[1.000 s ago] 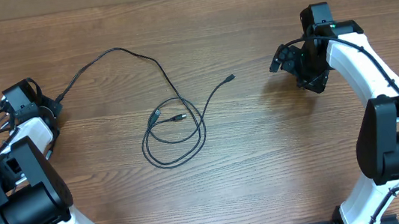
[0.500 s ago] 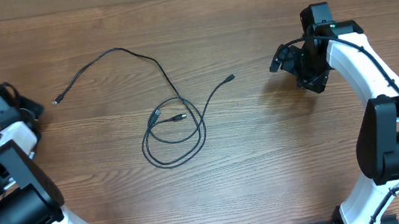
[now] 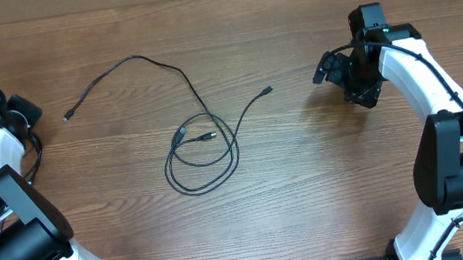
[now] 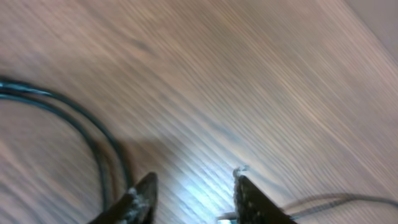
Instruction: Untangle cables
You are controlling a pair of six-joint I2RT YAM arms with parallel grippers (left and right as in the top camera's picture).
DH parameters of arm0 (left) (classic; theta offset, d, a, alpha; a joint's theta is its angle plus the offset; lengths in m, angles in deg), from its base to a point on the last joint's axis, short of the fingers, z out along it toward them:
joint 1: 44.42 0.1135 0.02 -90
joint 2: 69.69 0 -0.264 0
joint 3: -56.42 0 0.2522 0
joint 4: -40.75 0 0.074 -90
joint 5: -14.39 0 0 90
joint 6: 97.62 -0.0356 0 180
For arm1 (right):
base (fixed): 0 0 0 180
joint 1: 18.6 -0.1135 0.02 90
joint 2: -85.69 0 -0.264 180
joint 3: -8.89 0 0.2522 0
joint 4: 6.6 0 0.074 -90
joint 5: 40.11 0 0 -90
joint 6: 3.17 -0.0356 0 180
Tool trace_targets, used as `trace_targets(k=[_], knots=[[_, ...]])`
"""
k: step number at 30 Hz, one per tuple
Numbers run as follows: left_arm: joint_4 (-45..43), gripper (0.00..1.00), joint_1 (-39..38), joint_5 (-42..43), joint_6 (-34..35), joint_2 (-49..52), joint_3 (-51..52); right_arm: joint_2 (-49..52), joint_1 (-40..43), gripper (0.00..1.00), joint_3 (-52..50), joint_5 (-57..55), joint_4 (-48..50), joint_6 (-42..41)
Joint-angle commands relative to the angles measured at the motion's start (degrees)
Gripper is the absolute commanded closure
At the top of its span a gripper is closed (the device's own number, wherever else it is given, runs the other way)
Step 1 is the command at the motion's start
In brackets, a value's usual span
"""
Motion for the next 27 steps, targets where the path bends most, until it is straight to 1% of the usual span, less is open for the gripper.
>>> trace_targets(k=[1,2,4,5,6,7,9,10,12,14,17,22,24,26,27], knots=[[4.9,0.84,-0.7,13.6,-1.0,-1.4,-5.1,0.1,0.0,0.0,0.5,-0.3,0.1,0.1],[6.9,0.9,-0.7,17.4,-1.0,-1.4,-6.0,0.1,0.0,0.0,0.5,-0.3,0.1,0.1],[10.6,0.91,-0.7,25.4,-0.9,-1.4,-7.4,0.1,0.0,0.0,0.5,-0.3,0.1,0.1],[12.1,0.92,-0.8,30.0,-0.7,-1.4,-7.5,0.1,0.0,0.0,0.5,-0.3,0.1,0.1],[13.2,0.96,-1.0,34.4,-0.5,-1.4,-7.5,0.1,0.0,0.0,0.5,-0.3,0.1,0.1],[14.8,0.96,-1.4,38.0,-0.5,-1.4,-7.5,0.1,0.0,0.0,0.5,-0.3,0.1,0.1],[19.1,0.96,-2.8,40.5,-0.6,-1.4,-7.5,0.1,0.0,0.0,0.5,-0.3,0.1,0.1],[21.8,0.96,-3.6,40.5,-0.6,-1.4,-7.5,0.1,0.0,0.0,0.5,-0.3,0.1,0.1],[28.8,0.96,-5.9,39.3,-3.3,-1.4,-7.5,0.1,0.0,0.0,0.5,-0.3,0.1,0.1],[34.3,0.96,-8.4,36.0,-4.9,-1.4,-7.5,0.1,0.0,0.0,0.5,-0.3,0.1,0.1],[40.0,0.96,-12.0,31.7,-4.9,-1.4,-7.4,0.1,0.0,0.0,0.5,-0.3,0.1,0.1],[44.2,0.95,-18.6,30.5,-4.9,-1.4,-7.4,0.1,0.0,0.0,0.5,-0.3,0.1,0.1],[45.2,0.94,-21.7,27.7,-4.9,-1.4,-7.4,0.1,0.0,0.0,0.5,-0.3,0.1,0.1],[45.9,0.87,-24.8,23.5,-4.9,-1.4,-7.4,0.1,0.0,0.0,0.5,-0.3,0.1,0.1],[46.3,0.85,-26.8,20.9,-4.8,-1.4,-7.4,0.1,0.0,0.0,0.5,-0.3,0.1,0.1]])
